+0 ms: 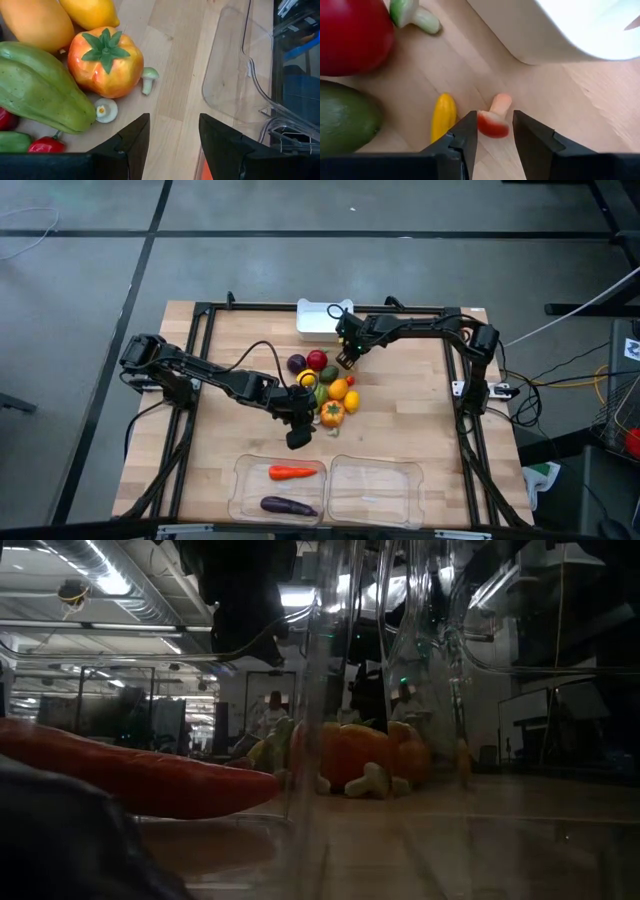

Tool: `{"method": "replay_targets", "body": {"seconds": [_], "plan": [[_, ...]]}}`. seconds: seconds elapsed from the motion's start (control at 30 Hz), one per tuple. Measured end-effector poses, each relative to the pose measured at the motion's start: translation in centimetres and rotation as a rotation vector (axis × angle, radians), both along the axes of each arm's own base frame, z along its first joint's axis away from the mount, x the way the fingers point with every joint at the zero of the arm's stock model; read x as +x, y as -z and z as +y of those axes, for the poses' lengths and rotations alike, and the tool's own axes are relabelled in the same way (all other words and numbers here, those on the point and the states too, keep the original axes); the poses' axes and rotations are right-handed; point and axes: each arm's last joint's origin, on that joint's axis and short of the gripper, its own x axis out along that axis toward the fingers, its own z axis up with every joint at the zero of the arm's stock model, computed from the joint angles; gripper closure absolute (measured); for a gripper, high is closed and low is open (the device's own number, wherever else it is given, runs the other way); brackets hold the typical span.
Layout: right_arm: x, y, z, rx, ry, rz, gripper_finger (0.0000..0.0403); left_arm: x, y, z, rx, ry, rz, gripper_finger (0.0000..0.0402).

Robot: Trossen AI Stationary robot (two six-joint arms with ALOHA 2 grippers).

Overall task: Sort produce into baskets
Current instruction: Put the orange mushroom into the white bin

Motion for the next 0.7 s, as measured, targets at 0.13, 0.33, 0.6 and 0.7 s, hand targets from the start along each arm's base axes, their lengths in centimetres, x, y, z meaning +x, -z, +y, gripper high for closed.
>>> {"method": "replay_targets", "body": {"seconds": [0.13, 0.33, 0.6, 0.7], "plan": [[0.0, 0.0, -0.1, 0.0, 0.002, 0.001, 0.0278, 0.0, 0.0, 0.0, 0.0, 0.0, 0.0, 0.0235], [0.3, 1.2, -0.1, 0.017, -0.001, 0.022, 0.0278, 0.0, 0.0, 0.0, 0.0, 0.001, 0.0, 0.0236], [0.5, 2.6, -0.2, 0.026, 0.006, 0.05, 0.0278, 0.0, 0.0, 0.0, 0.003, 0.003, -0.001, 0.0235], [0.6, 2.6, -0.3, 0.022, 0.006, 0.044, 0.0278, 0.0, 0.0, 0.0, 0.003, 0.003, -0.001, 0.0235]]}}
